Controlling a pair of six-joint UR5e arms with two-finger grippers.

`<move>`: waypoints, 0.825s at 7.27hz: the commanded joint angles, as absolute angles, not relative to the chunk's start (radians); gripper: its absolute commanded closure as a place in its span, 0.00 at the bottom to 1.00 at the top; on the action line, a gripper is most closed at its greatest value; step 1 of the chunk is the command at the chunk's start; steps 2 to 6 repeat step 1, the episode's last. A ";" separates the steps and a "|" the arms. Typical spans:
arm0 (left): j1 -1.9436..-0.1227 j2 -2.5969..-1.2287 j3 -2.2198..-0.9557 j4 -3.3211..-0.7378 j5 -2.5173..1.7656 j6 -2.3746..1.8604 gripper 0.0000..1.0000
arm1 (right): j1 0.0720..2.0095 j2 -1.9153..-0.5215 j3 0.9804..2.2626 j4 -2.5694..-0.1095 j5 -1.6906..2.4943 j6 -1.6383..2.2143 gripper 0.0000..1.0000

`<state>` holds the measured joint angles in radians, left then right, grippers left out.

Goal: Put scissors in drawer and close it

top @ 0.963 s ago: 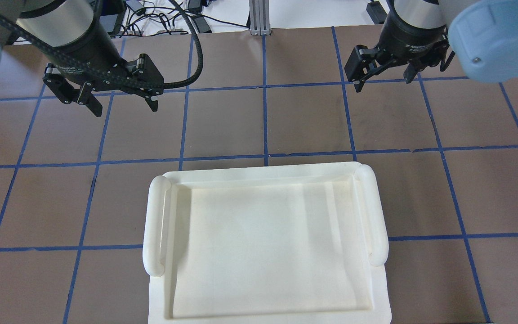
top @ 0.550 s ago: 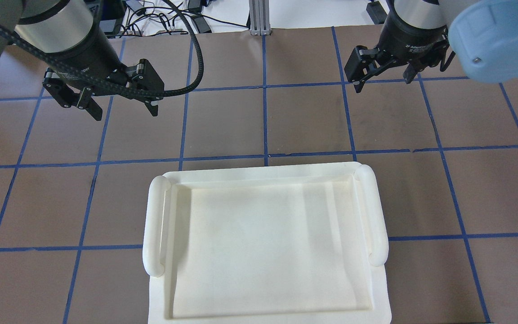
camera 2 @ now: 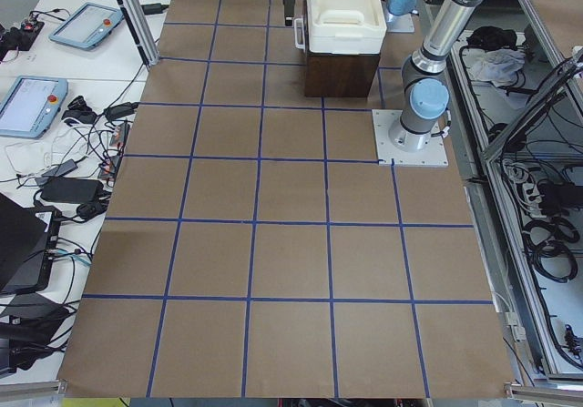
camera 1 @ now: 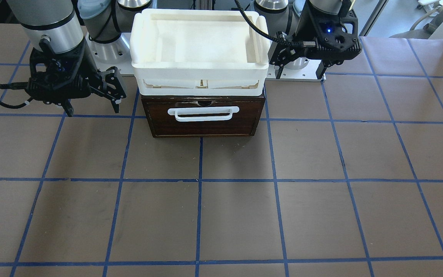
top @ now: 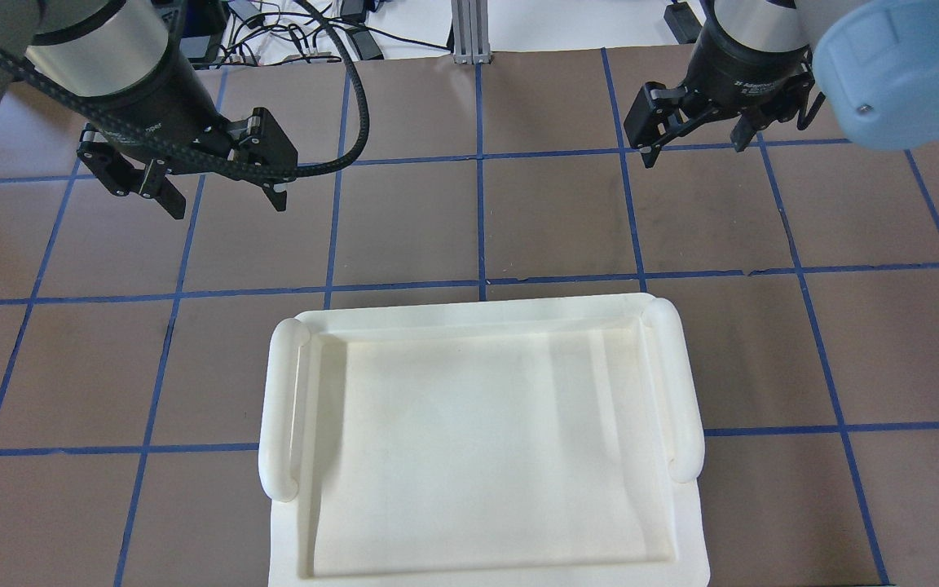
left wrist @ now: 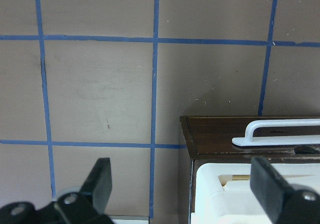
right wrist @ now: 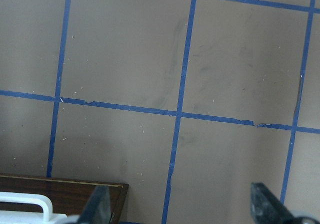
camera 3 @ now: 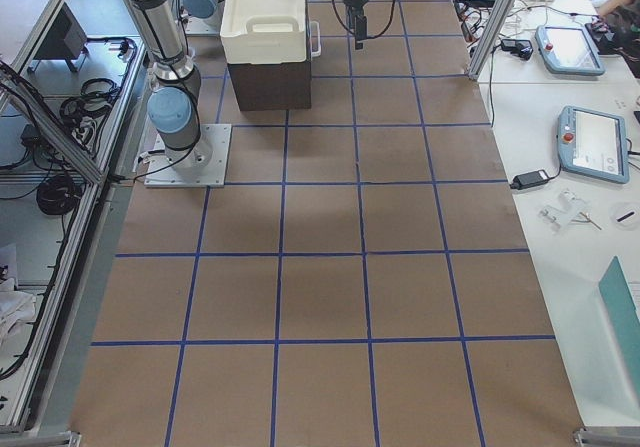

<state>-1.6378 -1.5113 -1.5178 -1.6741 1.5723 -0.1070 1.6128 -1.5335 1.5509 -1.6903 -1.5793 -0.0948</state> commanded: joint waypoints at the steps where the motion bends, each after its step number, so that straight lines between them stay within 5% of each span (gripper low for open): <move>1: -1.637 -1.514 -1.519 -1.674 1.572 -0.107 0.00 | 1.611 -1.534 1.551 -1.690 -1.580 -0.095 0.00; 6: -1.637 -1.514 -1.519 -1.674 1.572 -0.107 0.00 | 1.611 -1.534 1.551 -1.690 -1.580 -0.095 0.00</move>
